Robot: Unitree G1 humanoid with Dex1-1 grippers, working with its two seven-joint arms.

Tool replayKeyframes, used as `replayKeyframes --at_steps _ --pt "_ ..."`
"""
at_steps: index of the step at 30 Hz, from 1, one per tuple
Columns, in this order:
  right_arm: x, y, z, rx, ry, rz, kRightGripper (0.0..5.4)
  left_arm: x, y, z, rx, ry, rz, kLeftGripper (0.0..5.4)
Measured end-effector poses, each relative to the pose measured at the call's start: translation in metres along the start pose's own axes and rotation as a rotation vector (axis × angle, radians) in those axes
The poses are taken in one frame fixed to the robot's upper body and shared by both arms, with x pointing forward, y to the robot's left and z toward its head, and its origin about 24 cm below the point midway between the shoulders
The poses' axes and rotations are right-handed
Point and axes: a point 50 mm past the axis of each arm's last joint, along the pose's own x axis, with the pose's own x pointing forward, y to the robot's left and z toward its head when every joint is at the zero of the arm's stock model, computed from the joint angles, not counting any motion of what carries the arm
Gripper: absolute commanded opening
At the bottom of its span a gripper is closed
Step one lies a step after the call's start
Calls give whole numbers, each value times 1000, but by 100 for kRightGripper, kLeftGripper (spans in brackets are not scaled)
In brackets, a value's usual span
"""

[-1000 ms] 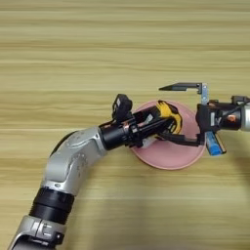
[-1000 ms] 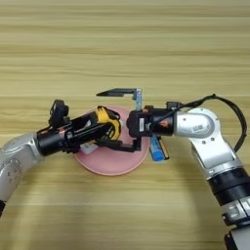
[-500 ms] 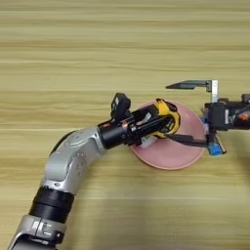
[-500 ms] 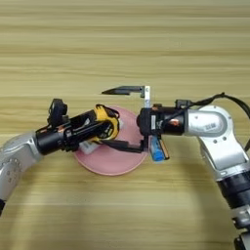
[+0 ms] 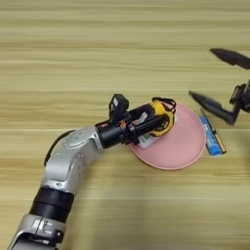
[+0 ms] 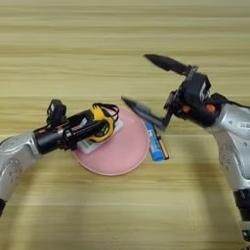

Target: Move the objects on the table

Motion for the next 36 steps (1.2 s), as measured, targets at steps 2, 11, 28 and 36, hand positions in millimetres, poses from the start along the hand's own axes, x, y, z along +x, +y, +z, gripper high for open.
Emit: replayKeyframes --at_steps 2,11,28,36 --pt "2 -8 -3 1 4 -99 540 1 0 -5 50 43 -1 244" --pt "10 -29 -18 4 67 -342 540 5 -6 -31 228 207 -88 243" --pt "14 -32 -35 6 155 -405 540 7 -8 -28 333 213 -155 415" --pt "14 -32 -37 9 157 -406 540 10 -13 -11 362 113 -158 494"
